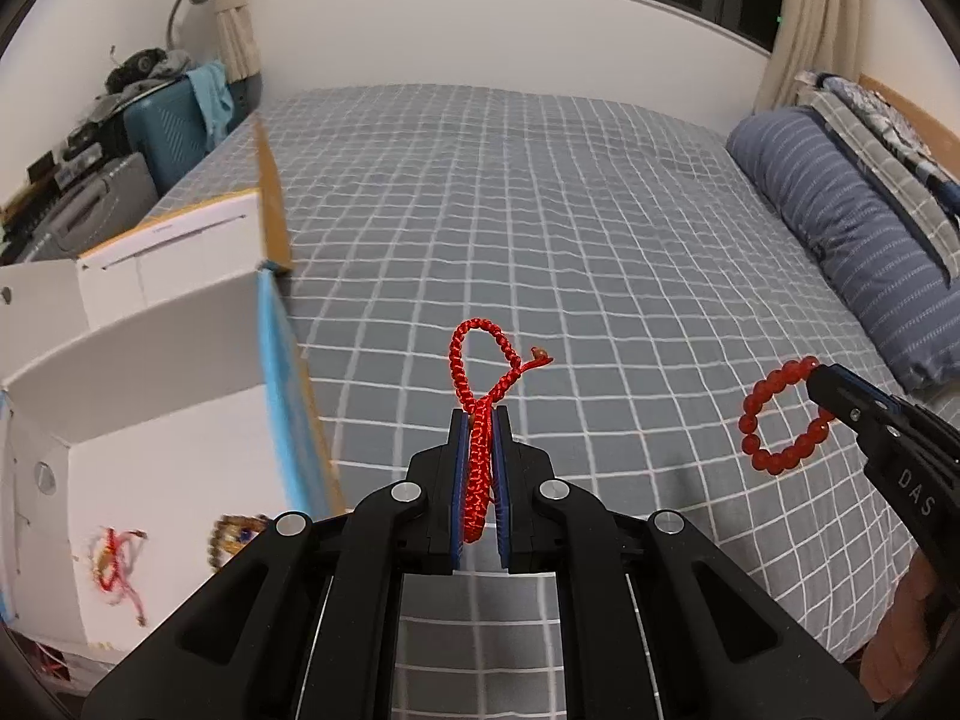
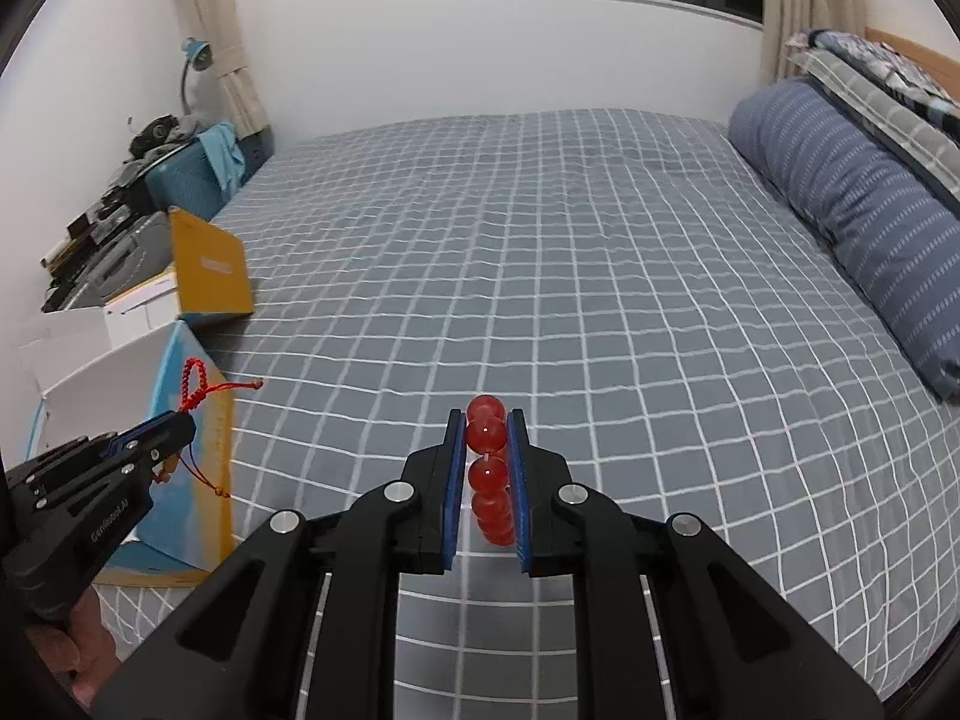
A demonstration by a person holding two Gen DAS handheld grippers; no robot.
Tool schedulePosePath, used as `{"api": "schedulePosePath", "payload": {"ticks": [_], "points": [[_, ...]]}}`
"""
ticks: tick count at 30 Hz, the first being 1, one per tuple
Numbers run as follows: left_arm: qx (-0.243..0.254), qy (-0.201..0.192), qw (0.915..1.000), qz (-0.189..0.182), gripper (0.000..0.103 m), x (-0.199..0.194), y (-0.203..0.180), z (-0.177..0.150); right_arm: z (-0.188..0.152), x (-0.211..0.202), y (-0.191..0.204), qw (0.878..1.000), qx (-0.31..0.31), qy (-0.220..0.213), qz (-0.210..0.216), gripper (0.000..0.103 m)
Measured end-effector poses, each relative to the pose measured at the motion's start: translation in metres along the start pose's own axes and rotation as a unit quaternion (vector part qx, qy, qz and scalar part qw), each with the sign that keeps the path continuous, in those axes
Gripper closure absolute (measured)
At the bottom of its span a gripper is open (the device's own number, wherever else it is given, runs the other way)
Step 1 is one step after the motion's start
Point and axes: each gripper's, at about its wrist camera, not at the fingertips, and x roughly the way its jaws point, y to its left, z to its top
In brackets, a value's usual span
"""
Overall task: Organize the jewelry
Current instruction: 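Carry the red string and red bead bracelets into the white box with both tools, then open both tools to drop the bracelets into the box and withdraw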
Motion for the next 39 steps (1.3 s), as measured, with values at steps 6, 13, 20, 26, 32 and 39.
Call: {"api": "schedulePosePath", "payload": {"ticks": [6, 13, 20, 26, 32, 39], "points": [[-0.019, -0.006, 0.9998, 0.009, 0.096, -0.023, 0.036, 0.01, 0.017, -0.009, 0.029, 1.0, -0.012, -0.003, 0.026, 0.09], [-0.055, -0.012, 0.9977, 0.039, 0.096, -0.051, 0.103, 0.006, 0.031, -0.022, 0.088, 0.997, -0.046, -0.019, 0.064, 0.09], [-0.085, -0.004, 0.9928, 0.085, 0.096, -0.063, 0.174, -0.015, 0.037, -0.029, 0.165, 0.989, -0.087, -0.032, 0.117, 0.09], [-0.118, 0.01, 0.9871, 0.108, 0.096, -0.064, 0.231, -0.037, 0.027, -0.028, 0.224, 0.982, -0.125, -0.034, 0.139, 0.09], [-0.139, 0.042, 0.9821, 0.12, 0.096, -0.048, 0.264, -0.062, 0.001, -0.002, 0.272, 0.976, -0.153, -0.001, 0.153, 0.09], [-0.147, 0.082, 0.9778, 0.124, 0.096, -0.025, 0.278, -0.086, -0.032, 0.042, 0.296, 0.974, -0.171, 0.062, 0.139, 0.09]]}}
